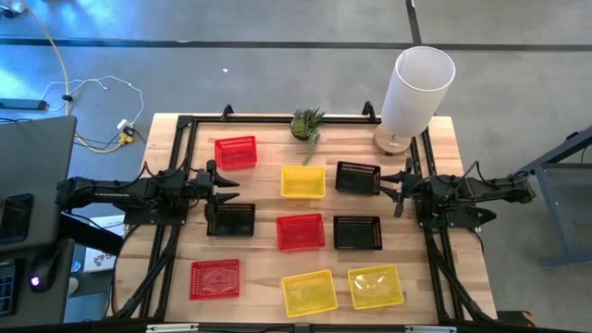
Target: Stack baskets by color
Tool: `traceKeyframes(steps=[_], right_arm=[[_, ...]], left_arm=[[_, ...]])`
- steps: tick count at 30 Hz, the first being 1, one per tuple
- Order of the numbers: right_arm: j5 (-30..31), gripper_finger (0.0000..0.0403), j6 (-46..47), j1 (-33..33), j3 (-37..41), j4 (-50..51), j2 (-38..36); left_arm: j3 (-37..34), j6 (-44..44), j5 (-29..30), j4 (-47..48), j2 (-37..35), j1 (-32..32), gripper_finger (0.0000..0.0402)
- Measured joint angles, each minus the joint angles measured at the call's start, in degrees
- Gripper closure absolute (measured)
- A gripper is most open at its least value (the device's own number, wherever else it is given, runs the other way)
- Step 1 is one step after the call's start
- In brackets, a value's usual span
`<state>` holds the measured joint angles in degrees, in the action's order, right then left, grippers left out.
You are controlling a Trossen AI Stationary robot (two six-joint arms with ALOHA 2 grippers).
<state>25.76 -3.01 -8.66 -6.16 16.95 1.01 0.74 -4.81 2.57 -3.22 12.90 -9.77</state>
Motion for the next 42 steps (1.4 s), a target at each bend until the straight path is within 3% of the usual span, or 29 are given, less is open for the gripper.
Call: traceKeyframes(steps=[25, 37, 42], right_arm=[[0.01, 0.0293, 0.0, 0.01, 0.0, 0.0, 0.01], [0.0, 0.0293, 0.0, 0.02, -0.01, 0.0, 0.0], [0.02, 0.0293, 0.0, 0.02, -0.02, 0.0, 0.01]], left_arm=[[0.0, -0.1, -0.02, 0.0, 0.01, -0.01, 0.0264], [0.01, -4.07, 0.0, -1.24, 0.01, -0.01, 0.0264], [1.06, -1.73, 4.57, -4.06, 0.01, -0.03, 0.0264]])
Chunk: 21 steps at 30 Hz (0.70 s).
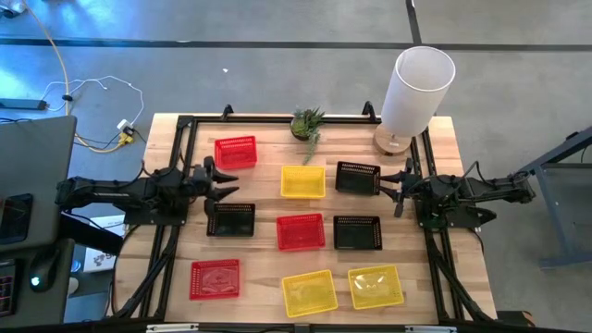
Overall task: Stack baskets by color
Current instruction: Stack the top red bin on the middle red bin
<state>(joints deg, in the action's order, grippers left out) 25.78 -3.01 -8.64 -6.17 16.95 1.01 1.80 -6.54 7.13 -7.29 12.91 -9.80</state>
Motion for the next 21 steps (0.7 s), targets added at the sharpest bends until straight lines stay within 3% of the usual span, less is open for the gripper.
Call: traceKeyframes(steps=[9, 15, 21], right_arm=[[-0.02, 0.0293, 0.0, -0.02, 0.01, 0.0, 0.0], [-0.02, 0.0293, 0.0, 0.0, 0.02, 0.02, 0.0], [0.0, 0.0293, 0.0, -0.01, 0.02, 0.02, -0.01]], left_arm=[[9.71, 7.64, 7.62, 4.49, 5.77, 0.0, 0.0264], [18.9, 10.39, 11.44, 15.2, 15.01, -2.75, 0.0264], [27.05, 12.09, 11.56, 27.49, 24.57, -9.05, 0.0264]])
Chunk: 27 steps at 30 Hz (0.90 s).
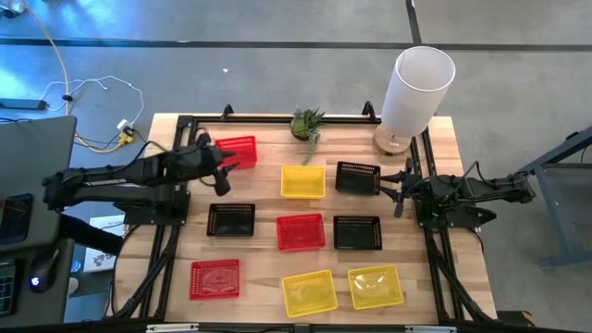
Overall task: Stack baskets by color
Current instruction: Stack the top red bin on the middle red bin
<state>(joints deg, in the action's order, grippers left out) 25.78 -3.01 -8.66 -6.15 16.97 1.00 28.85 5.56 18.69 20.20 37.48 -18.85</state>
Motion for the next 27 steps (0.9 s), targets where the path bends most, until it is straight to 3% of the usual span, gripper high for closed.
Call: traceKeyframes(steps=[14, 27], right_arm=[[-0.02, 0.0293, 0.0, 0.0, 0.0, 0.04, -0.01], [-0.02, 0.0293, 0.0, -0.01, -0.01, 0.04, 0.0]], left_arm=[[7.16, 4.64, -9.68, 9.86, 14.8, -10.46, 0.0264], [7.18, 5.0, -10.01, 10.46, 26.01, -14.66, 0.0264]])
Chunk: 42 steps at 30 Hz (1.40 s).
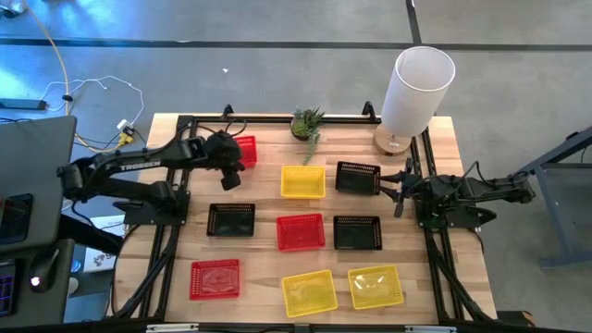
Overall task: Stack baskets by color
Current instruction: Stack the top red bin on the middle red bin
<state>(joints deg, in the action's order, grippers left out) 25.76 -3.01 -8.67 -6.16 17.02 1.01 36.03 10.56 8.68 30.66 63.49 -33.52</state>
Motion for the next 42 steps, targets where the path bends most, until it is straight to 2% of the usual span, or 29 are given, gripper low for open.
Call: traceKeyframes(steps=[21, 25, 31, 42], right_arm=[[0.02, 0.0293, 0.0, 0.02, -0.01, 0.0, -0.01], [0.02, 0.0293, 0.0, 0.02, 0.01, 0.0, -0.01], [0.02, 0.0293, 0.0, 0.02, -0.01, 0.0, 0.01], [0.01, 0.0293, 0.0, 0.02, 0.01, 0.02, -0.01]], left_arm=[[0.0, 1.66, 1.38, -1.83, 12.51, -3.57, 0.0269], [0.0, 0.72, 1.37, -1.98, 14.59, -4.11, 0.0299], [0.0, 0.01, 0.4, -2.16, 16.27, -4.13, 0.0389], [-0.02, -2.6, 0.84, -2.15, 16.39, -1.49, 0.0401]])
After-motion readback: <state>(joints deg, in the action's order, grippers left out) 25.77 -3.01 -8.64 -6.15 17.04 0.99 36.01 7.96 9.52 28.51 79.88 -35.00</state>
